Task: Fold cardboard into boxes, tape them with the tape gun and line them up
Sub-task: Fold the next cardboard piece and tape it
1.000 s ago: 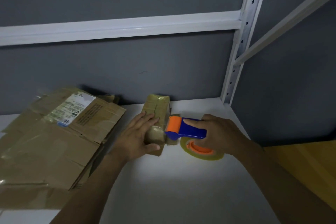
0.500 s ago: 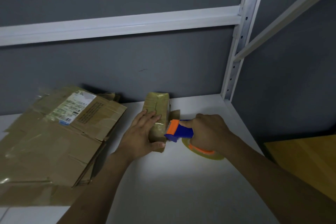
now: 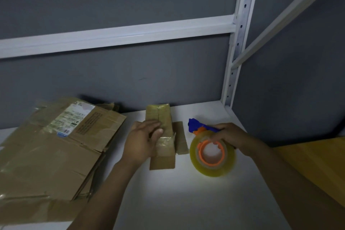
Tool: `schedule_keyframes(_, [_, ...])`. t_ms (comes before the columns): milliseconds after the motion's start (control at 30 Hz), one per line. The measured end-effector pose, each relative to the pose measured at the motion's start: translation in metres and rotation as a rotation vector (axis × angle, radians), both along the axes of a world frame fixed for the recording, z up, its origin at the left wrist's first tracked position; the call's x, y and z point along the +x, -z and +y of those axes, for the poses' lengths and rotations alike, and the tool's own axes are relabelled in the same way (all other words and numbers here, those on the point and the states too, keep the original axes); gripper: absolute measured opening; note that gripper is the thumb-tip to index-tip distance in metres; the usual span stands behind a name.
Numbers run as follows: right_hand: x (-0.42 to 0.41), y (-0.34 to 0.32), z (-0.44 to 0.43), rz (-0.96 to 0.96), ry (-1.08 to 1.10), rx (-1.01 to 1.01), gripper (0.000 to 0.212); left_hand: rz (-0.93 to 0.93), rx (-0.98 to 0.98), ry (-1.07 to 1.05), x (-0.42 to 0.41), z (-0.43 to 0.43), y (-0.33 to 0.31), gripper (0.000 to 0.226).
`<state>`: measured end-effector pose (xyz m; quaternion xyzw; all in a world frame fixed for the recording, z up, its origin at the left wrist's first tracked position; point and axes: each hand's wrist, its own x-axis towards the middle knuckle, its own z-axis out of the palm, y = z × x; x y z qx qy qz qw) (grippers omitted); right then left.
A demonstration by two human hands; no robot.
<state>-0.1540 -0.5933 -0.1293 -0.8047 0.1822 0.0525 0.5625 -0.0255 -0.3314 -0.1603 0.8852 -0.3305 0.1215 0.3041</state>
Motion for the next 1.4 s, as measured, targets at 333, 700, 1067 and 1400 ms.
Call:
schedule_keyframes(333, [0.012,0.012,0.067,-0.184,0.089,-0.3,0.04,0.125,-0.093,0.012,-0.001,-0.004,0.018,0.055])
schedule_keyframes(700, [0.017,0.053,0.118,-0.301,-0.135,-0.061,0.065,0.245,-0.008,0.122,0.0,0.007,0.01,0.071])
schedule_keyframes(1067, [0.06,0.041,0.064,-0.574,-0.491,-0.728,0.051,0.223,0.134,0.418,0.031,0.046,0.001,0.073])
schedule_keyframes(1400, [0.066,0.045,0.071,-0.651,-0.398,-0.643,0.047,-0.002,-0.058,0.302,0.03,0.034,0.015,0.063])
